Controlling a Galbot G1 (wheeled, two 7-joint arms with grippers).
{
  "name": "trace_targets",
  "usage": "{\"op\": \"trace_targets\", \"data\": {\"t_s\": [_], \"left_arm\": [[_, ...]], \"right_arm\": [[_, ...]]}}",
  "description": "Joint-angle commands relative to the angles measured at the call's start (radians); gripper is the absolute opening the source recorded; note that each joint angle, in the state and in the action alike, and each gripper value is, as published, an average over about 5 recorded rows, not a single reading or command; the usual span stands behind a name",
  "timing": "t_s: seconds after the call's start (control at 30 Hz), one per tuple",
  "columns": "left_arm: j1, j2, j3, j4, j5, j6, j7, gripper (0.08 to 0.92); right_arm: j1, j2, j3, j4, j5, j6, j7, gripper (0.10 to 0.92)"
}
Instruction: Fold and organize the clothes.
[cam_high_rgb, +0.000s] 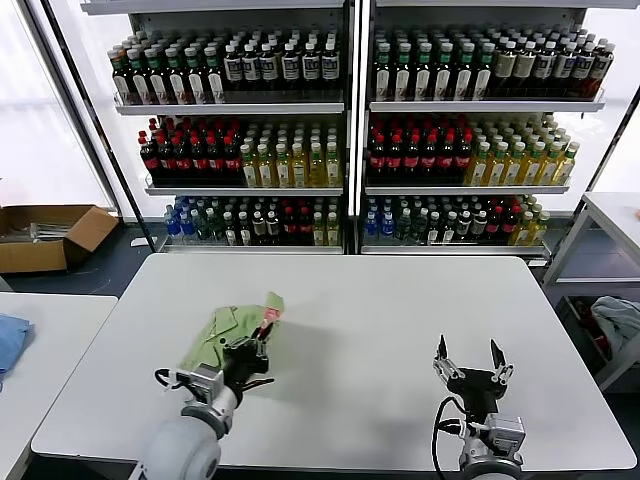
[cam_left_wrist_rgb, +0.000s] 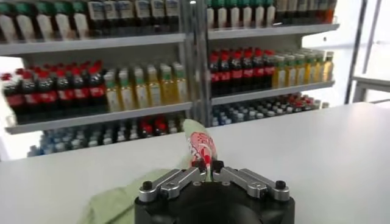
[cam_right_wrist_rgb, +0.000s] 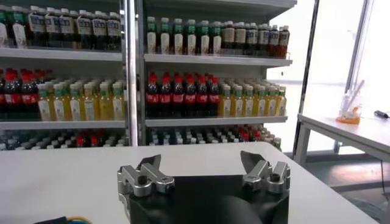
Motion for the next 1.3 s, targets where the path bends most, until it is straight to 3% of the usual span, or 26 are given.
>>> {"op": "trace_targets", "data": {"t_s": [0.03,0.13,0.3,0.43,0.63,0.9,1.3], "left_arm": [[-0.055,-0.099,0.15,0.043,-0.02,-0.013,-0.015,0.102],[-0.062,-0.109,0.16,0.046,-0.1,-0.052,-0.019,0.135],[-0.059,-0.134,0.168,0.018,-0.188,-0.086,-0.034,0.272],[-0.044,-0.142,0.132,-0.003,-0.161,-0.099,-0.063,0.384],[-0.001,-0.078,-0.009,-0.034,0.0,-0.063,-0.101,0.558],[0.05,-0.02,-0.138,-0.056,0.014,-0.044,-0.114,0.782],[0.044,-0.02,-0.15,-0.02,0.01,-0.036,-0.115,0.823]], "right_arm": [[0.013,0.019,-0.024,-0.026,-0.029,-0.02,0.004,0.823],[0.029,0.021,-0.04,-0.031,-0.001,-0.047,0.012,0.823],[0.057,0.019,-0.073,-0.054,0.082,-0.081,0.021,0.823],[0.091,0.004,-0.127,-0.07,0.262,-0.117,0.034,0.823],[0.227,-0.03,-0.249,-0.097,0.62,-0.224,0.129,0.823],[0.329,-0.004,-0.415,-0.214,0.753,-0.243,0.21,0.823],[0.384,0.019,-0.483,-0.304,0.793,-0.243,0.275,0.822]]}}
